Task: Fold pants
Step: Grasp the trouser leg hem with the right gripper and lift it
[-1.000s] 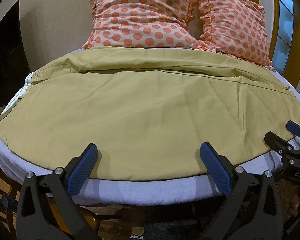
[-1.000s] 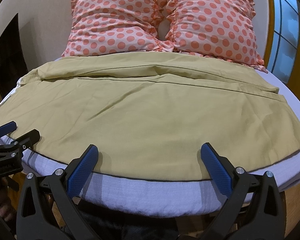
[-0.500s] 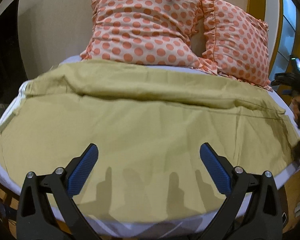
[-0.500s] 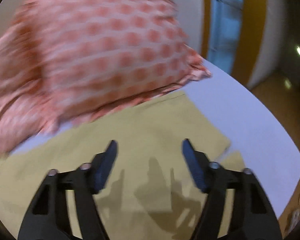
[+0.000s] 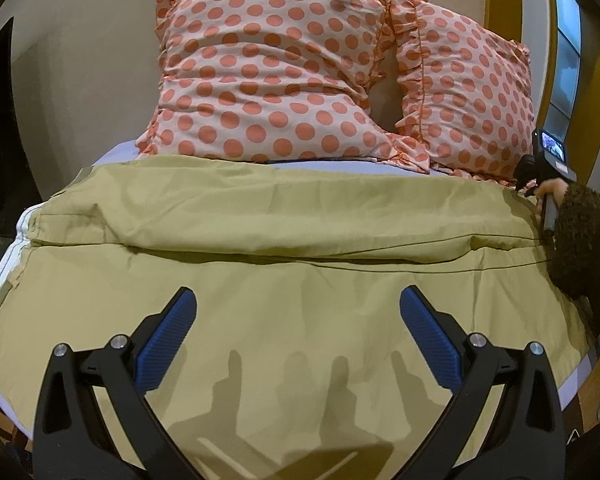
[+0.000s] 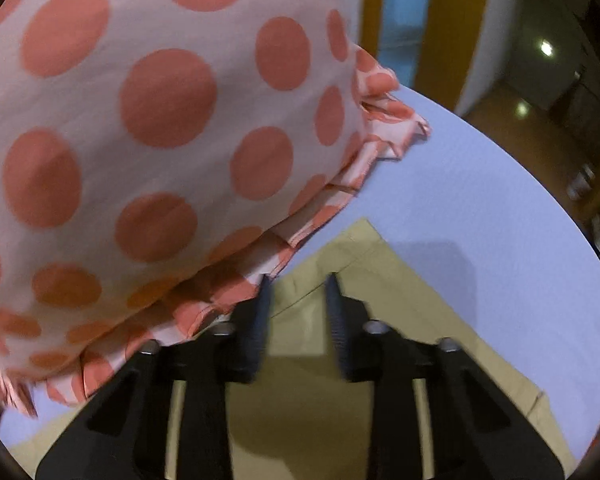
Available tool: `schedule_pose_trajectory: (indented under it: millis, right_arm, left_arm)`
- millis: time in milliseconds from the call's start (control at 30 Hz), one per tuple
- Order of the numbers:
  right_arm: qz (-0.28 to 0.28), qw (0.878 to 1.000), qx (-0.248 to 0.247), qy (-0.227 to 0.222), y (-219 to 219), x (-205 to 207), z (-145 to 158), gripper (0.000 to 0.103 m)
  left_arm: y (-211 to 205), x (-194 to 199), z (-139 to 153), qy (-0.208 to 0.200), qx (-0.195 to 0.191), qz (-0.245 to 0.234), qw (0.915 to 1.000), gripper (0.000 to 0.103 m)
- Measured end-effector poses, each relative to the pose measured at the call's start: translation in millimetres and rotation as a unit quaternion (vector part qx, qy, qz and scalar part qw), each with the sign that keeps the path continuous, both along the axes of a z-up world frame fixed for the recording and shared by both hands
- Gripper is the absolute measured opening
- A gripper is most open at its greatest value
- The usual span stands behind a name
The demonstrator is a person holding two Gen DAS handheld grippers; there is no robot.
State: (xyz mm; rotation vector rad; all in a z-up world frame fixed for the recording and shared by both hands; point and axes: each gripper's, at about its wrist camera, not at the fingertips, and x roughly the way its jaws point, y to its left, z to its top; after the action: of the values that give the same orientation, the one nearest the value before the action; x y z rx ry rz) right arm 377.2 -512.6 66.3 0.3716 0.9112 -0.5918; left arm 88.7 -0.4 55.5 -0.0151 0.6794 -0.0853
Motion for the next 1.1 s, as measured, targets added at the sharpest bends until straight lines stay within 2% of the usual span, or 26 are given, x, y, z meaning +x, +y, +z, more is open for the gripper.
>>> schedule_pose_trajectory:
  millis: [33, 67, 200, 300, 433, 533, 600, 667, 733, 800, 867, 900, 967, 1100]
  right_arm:
    - [0.001, 1.0, 0.003, -0.007, -1, -5, -1, 0.007]
    - [0.003, 0.999, 0.02, -0.029, -8, -13, -5, 0.005]
    - [0.0, 0.993, 0.079, -0.084, -26, -29, -11, 0.003]
    - [0.007, 0.984, 0.11, -0.142, -37, -57, -3, 0.003]
    - [0.035, 0.964, 0.15, -0.216, -50, -122, 17, 0.002]
    - [0.057, 0.95, 0.178, -0.251, -35, -204, 30, 0.001]
    - [0.055, 0.947, 0.198, -0.248, -27, -248, 33, 0.001]
    - [0.056, 0.947, 0.22, -0.228, -20, -263, 25, 0.002]
    - [0.062, 0.941, 0.264, -0.202, -17, -275, 14, 0.003]
    - [0.062, 0.941, 0.28, -0.182, -11, -282, 13, 0.012]
    - [0.072, 0.936, 0.292, -0.181, -1, -284, 12, 0.043]
    - [0.075, 0.936, 0.294, -0.18, 2, -283, 13, 0.047]
    - [0.077, 0.934, 0.309, -0.164, 11, -277, 8, 0.047]
    - [0.087, 0.919, 0.355, -0.149, 30, -260, -6, 0.046]
  left_arm:
    - [0, 1, -1, 0.001, -0.002, -0.001, 1.0, 0.101]
    - [0, 3, -3, 0.004, -0.005, 0.0, 1.0, 0.101]
    - [3, 2, -6, 0.009, -0.011, 0.007, 0.9999, 0.101]
    - [7, -6, -3, 0.001, -0.008, 0.017, 0.9998, 0.101]
    - [14, -17, 1, -0.012, -0.016, 0.025, 0.9995, 0.101]
    - [19, -25, 2, -0.017, -0.025, 0.029, 0.9991, 0.101]
    - [21, -30, 3, -0.021, -0.034, 0.028, 0.9988, 0.101]
    - [22, -32, 5, -0.024, -0.041, 0.024, 0.9986, 0.101]
    - [20, -33, 7, -0.026, -0.042, 0.022, 0.9985, 0.101]
    - [18, -37, 11, -0.031, -0.042, 0.02, 0.9985, 0.101]
    - [18, -42, 13, -0.037, -0.041, 0.02, 0.9983, 0.101]
    - [18, -44, 14, -0.039, -0.041, 0.021, 0.9982, 0.101]
    - [20, -47, 14, -0.039, -0.041, 0.026, 0.9981, 0.101]
    - [24, -49, 15, -0.038, -0.04, 0.036, 0.9978, 0.101]
